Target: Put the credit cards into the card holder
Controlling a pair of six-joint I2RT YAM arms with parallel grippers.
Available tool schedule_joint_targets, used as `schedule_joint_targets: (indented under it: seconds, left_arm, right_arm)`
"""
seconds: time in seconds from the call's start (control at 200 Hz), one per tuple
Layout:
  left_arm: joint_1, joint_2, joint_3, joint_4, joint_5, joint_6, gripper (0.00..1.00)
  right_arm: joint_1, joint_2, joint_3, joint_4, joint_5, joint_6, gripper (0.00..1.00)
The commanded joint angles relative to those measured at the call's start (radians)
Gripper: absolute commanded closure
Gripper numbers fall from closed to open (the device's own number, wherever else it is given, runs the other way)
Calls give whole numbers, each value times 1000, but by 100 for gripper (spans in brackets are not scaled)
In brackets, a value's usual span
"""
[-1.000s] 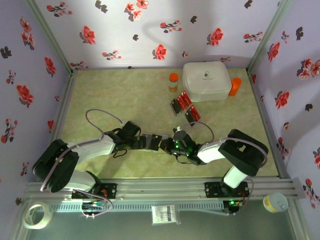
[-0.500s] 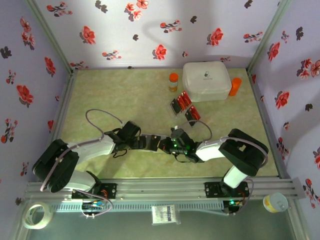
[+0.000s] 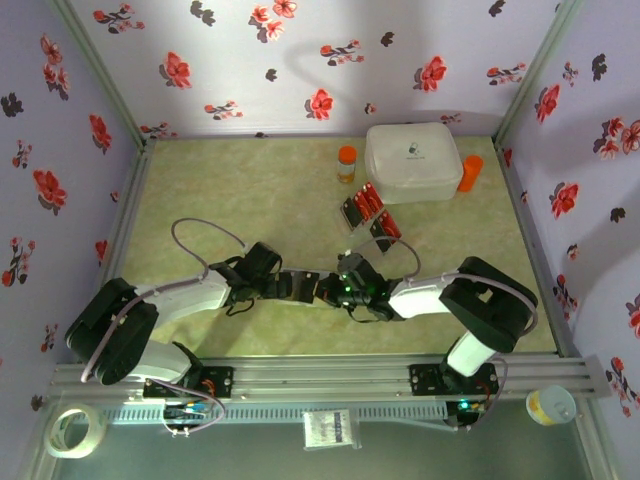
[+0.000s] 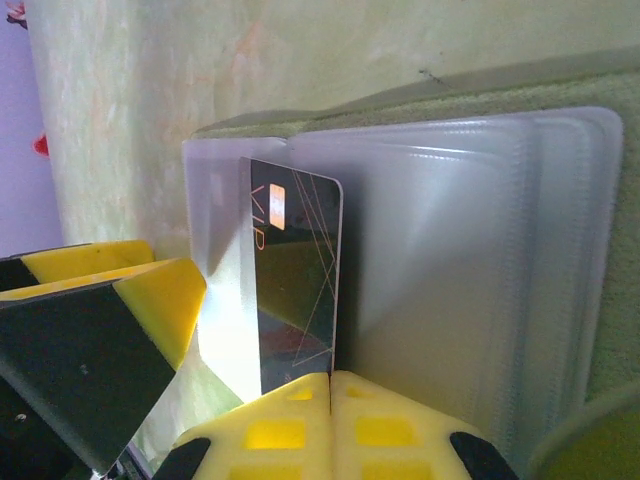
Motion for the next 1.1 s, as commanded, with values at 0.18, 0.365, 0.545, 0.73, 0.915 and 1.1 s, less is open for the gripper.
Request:
schedule_joint_targets:
  seconds: [0.18, 0.365, 0.545, 0.73, 0.915, 1.1]
  left_arm:
    - [-4, 26, -21, -56, -11, -22, 0]
    - [-1, -10, -11, -67, -12, -45, 0]
    - [8, -59, -8, -96, -44, -88, 0]
    - [20, -110, -34, -141, -103, -127, 0]
    - [38, -147, -74, -152, -126, -157, 0]
    - [46, -137, -89, -137, -117, -152, 0]
  right_arm:
    - [11, 100, 90, -37, -81, -30, 100]
    - [11, 130, 156, -91, -123, -61, 100]
    - [10, 78, 222, -256, -116, -155, 80]
    - [7, 9, 291, -445, -65, -255, 70]
    - [6, 12, 379, -557, -31, -323, 78]
    - [6, 70, 430, -580, -22, -343, 92]
